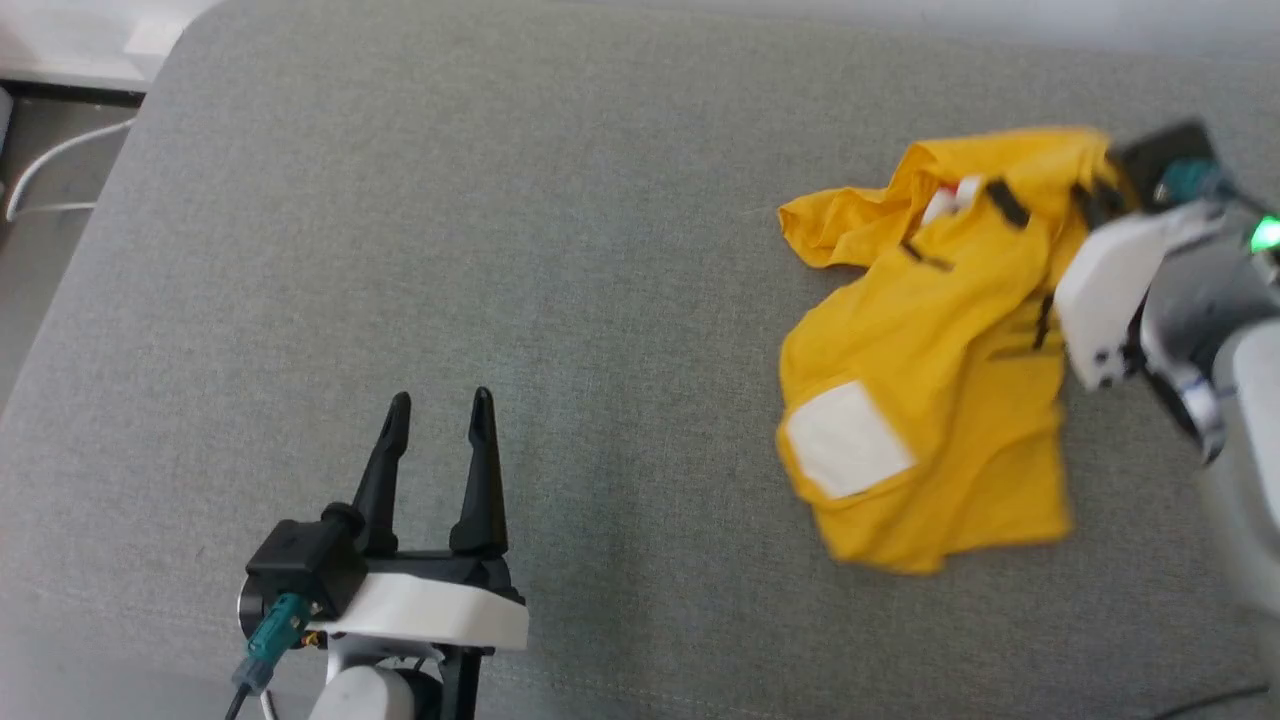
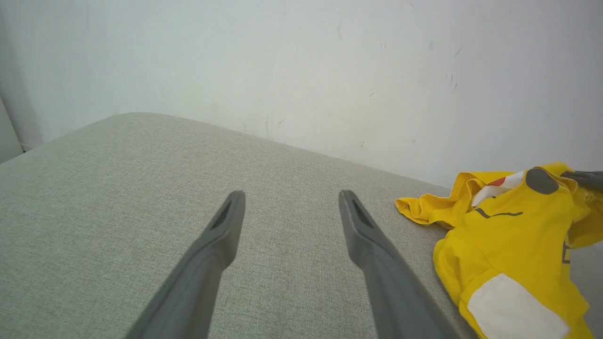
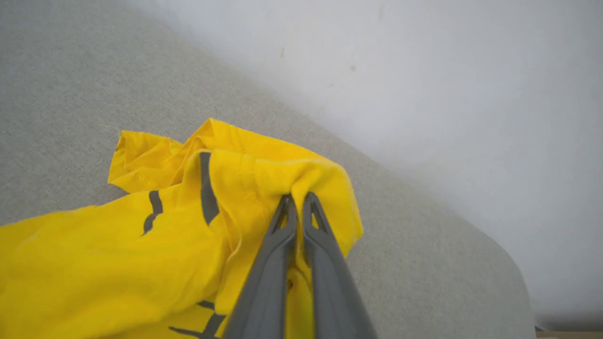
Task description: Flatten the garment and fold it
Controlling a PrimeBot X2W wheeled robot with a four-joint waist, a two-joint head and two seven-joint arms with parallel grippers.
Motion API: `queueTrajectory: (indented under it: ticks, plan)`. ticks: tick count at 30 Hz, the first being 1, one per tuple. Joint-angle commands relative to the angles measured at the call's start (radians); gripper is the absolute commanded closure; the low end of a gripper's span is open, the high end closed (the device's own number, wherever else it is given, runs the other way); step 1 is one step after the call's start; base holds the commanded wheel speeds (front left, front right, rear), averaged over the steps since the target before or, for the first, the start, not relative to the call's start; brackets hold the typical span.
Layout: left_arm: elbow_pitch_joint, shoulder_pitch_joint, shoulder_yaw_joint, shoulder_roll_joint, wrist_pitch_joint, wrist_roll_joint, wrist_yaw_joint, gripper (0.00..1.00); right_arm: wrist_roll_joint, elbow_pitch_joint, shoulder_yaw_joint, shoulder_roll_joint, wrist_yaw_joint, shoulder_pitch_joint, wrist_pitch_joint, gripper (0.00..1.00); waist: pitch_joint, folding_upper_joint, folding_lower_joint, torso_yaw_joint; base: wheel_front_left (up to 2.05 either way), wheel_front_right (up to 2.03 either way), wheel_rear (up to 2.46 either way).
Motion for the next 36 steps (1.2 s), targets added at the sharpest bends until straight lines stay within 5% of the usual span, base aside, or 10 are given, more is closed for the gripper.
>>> queueTrajectory:
  ticks: [1,11,12,13,14,15,25,36]
  plan:
    - [-0.004,-0.016,-0.002,-0.001,-0.005,-0.006,-0.004,0.00,-0.002,-0.007,0.015,-0.012,-0.002,-0.040,-0.009,1.00,0.020,0.0000,0.0000,0.006,0.00,0.00,0.00]
    - [0.001,-0.087,-0.052,-0.001,-0.005,-0.016,-0.016,0.00,-0.011,0.184,0.092,-0.089,-0.002,-0.273,-0.037,1.00,0.127,0.0000,0.0000,0.065,0.00,0.00,0.00]
    - [0.003,-0.095,-0.058,-0.001,-0.005,-0.018,-0.016,0.00,-0.021,0.215,0.089,-0.090,-0.002,-0.283,-0.045,0.93,0.136,0.0000,0.0000,0.072,0.00,0.00,0.00]
    - [0.004,-0.102,-0.063,-0.001,-0.005,-0.020,-0.016,0.00,-0.032,0.245,0.077,-0.088,-0.002,-0.293,-0.052,0.62,0.145,0.0000,0.0000,0.077,0.00,0.00,0.00]
    - [0.004,-0.108,-0.067,-0.001,-0.005,-0.022,-0.015,0.00,-0.045,0.273,0.064,-0.083,-0.002,-0.303,-0.061,0.07,0.154,0.0000,0.0000,0.081,0.00,0.00,0.00]
    - [0.005,-0.114,-0.069,-0.001,-0.005,-0.025,-0.013,0.00,-0.058,0.296,0.051,-0.075,-0.002,-0.312,-0.073,0.00,0.161,0.0000,0.0000,0.084,0.00,0.00,0.00]
    - [0.018,-0.114,-0.053,-0.001,-0.005,-0.013,-0.003,0.00,-0.043,0.378,-0.041,0.012,-0.002,-0.304,-0.191,0.00,0.117,0.0000,0.0000,0.046,0.00,0.00,0.00]
    - [0.006,-0.029,0.015,-0.001,-0.005,0.039,-0.014,0.00,0.026,0.049,-0.241,0.100,-0.002,0.020,-0.196,0.00,-0.013,0.0000,0.0000,-0.056,0.00,0.00,0.00]
